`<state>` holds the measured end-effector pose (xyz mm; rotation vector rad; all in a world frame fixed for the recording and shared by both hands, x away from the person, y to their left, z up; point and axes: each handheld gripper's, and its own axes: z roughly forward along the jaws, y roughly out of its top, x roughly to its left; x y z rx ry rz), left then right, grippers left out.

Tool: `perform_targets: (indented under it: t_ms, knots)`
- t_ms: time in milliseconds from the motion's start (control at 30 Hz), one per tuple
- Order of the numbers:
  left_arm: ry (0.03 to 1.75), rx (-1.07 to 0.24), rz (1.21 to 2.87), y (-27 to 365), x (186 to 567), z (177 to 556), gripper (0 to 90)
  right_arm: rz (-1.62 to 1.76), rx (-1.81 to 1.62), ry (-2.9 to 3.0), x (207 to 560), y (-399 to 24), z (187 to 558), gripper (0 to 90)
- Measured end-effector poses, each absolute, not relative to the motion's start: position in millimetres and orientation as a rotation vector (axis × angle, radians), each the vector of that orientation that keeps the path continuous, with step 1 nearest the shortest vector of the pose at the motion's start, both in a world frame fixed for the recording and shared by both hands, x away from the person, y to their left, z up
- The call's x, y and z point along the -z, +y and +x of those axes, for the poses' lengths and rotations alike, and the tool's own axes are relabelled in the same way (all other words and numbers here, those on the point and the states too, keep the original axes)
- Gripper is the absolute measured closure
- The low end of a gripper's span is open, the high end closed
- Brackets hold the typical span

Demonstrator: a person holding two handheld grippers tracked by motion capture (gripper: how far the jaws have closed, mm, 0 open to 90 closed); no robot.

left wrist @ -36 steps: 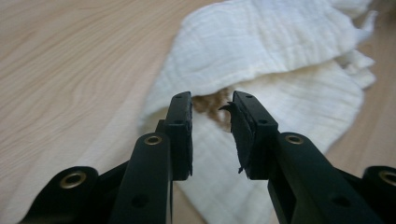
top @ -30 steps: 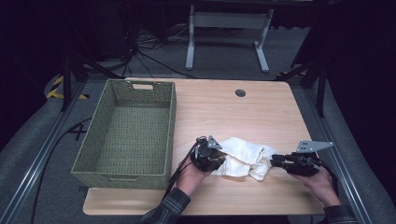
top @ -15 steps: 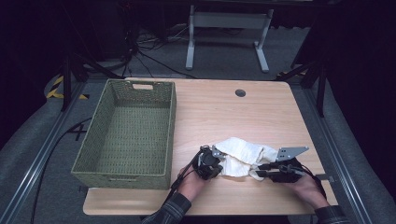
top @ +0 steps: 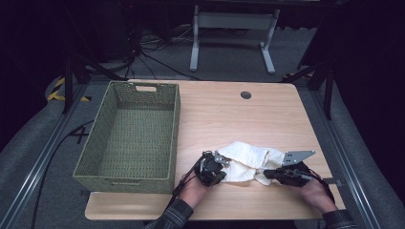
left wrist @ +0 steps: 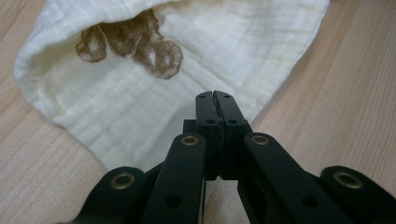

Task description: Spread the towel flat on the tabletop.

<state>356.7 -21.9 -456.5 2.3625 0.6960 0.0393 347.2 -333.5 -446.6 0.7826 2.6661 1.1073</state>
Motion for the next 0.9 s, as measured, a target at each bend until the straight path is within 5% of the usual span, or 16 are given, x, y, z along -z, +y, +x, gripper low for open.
perform_targets:
  t_ms: [900]
  knots:
    - [0.679,-0.008,2.369,-21,456,360,89.8,1.028,-1.133,2.389,420,-391,406,87.2]
